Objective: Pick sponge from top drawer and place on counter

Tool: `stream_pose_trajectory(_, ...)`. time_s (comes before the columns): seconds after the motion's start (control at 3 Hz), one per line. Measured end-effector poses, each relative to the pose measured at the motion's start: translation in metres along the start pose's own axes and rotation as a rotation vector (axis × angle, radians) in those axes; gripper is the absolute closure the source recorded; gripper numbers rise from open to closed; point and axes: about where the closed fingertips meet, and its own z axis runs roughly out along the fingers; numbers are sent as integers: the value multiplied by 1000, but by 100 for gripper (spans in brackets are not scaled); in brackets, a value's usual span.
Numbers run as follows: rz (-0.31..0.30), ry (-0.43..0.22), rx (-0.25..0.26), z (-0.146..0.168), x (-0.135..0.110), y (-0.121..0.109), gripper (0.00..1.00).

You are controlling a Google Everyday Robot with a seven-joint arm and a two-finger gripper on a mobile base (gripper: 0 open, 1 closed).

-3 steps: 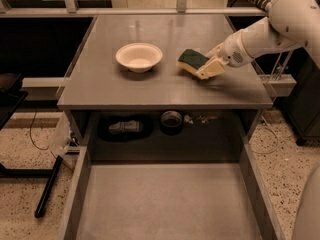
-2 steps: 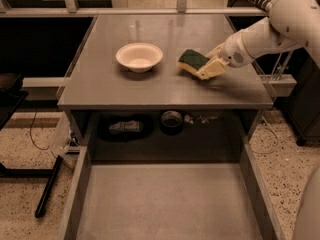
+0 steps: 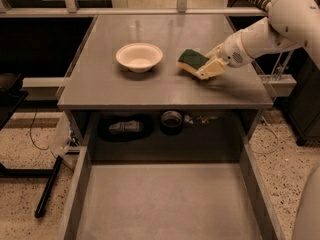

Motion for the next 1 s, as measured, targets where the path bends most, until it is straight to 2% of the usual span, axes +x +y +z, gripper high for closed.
stream_pose_trajectory(0.33,0,0,0,0,0,0,13)
stream_pose_trajectory(0.67,0,0,0,0,0,0,0)
stream_pose_trajectory(1.0,0,0,0,0,0,0,0)
